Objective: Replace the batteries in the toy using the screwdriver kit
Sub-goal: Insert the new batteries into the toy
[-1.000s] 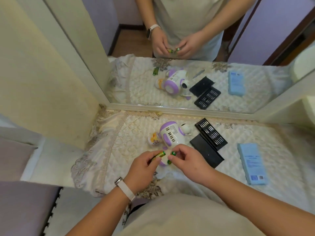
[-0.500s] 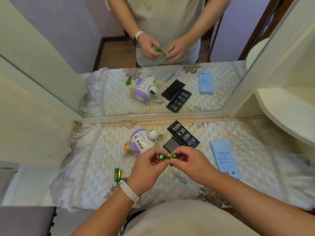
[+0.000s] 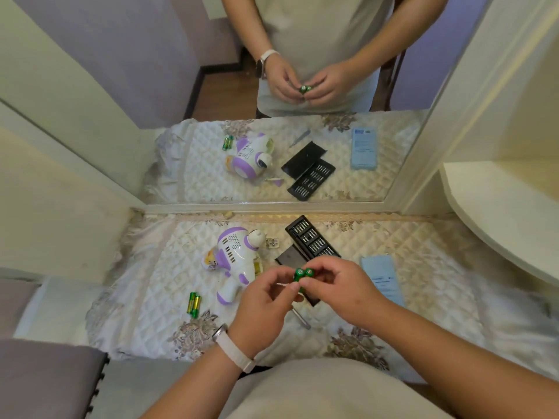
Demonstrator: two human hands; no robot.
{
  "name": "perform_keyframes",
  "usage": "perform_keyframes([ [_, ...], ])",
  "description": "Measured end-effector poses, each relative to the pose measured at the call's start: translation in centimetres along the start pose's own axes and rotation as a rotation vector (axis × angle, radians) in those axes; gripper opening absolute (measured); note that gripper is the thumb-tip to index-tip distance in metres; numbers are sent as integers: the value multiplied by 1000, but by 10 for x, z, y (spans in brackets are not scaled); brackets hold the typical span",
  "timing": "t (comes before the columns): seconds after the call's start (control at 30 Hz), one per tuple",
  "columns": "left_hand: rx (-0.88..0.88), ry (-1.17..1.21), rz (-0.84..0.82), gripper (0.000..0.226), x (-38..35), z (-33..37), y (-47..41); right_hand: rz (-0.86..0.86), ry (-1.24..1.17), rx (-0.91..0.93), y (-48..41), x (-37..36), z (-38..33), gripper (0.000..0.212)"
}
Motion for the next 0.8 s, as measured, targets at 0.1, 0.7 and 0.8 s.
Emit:
perform_keyframes([
  [0.1,9,29,28,23,0,1,-1,-15,36,41,-4,2,-4,17],
  [0.7,43,38,188,24,16,2,-6,-83,53,68,-21,10,-13,7],
  [0.8,78,97,214,19,16,1,-6,-100,56,42,-23,9,-13,7],
])
Point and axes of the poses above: each hand's wrist, its own y-axis away from the middle knuckle, its own x-axis out of the back of the hand, z = x × y, the point moved 10 cm from there along -y, towards the middle knuckle, and after that the axes turned 3 degrees about z, right-handed, at the moved point
